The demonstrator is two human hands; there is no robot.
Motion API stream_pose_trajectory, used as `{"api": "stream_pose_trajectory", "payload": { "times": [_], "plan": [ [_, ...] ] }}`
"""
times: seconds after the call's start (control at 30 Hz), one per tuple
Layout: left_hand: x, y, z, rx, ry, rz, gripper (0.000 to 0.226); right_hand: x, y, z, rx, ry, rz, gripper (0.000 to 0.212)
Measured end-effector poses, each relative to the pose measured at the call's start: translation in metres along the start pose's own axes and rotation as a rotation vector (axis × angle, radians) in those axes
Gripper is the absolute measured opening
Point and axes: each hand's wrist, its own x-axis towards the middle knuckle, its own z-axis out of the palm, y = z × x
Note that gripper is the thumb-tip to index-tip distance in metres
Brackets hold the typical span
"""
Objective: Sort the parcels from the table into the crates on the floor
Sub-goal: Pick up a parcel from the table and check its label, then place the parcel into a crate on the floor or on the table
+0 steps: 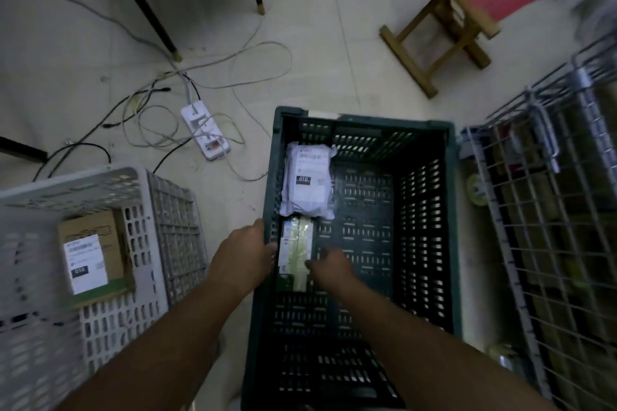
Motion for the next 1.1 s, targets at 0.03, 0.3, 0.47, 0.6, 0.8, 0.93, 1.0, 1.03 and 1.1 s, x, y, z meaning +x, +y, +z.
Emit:
{"api": "stream_pose_trajectory", "payload": {
  "times": [0.03,0.3,0.47,0.6,0.8,0.93,1.0,1.03,1.1],
  "plan": [
    [-0.011,0.005,-0.008,0.021,-0.044,0.009,0.029,-0.021,-0.008,-0.012,-0.053,-0.006,-0.029,0.045],
    [-0.126,0.081,-0.127,0.230,-0.103,0.130,0.052,-0.207,-0.090,-0.099,-0.440,-0.002,-0.326,0.045],
    [-0.212,0.138,-0.239,0.366,-0.055,0.092,0.063,-0.337,-0.156,-0.148,-0.650,0.055,-0.510,0.047],
    [-0.290,0.166,-0.310,0.333,0.079,0.106,0.063,-0.440,-0.188,-0.171,-0.792,0.180,-0.646,0.045],
    [-0.410,0.166,-0.375,0.263,0.244,0.043,0.059,-0.582,-0.213,-0.178,-1.074,0.154,-0.737,0.068],
    [-0.494,0.158,-0.407,0.228,0.292,-0.029,0.062,-0.660,-0.227,-0.161,-1.131,0.194,-0.862,0.068],
    [-0.537,0.149,-0.418,0.228,0.339,-0.062,0.059,-0.691,-0.232,-0.146,-1.166,0.221,-0.925,0.066],
    [-0.557,0.143,-0.423,0.225,0.357,-0.080,0.058,-0.707,-0.235,-0.138,-1.192,0.236,-0.959,0.066],
    [-0.595,0.125,-0.429,0.198,0.365,-0.123,0.061,-0.739,-0.241,-0.118,-1.230,0.248,-1.023,0.065]
  ]
}}
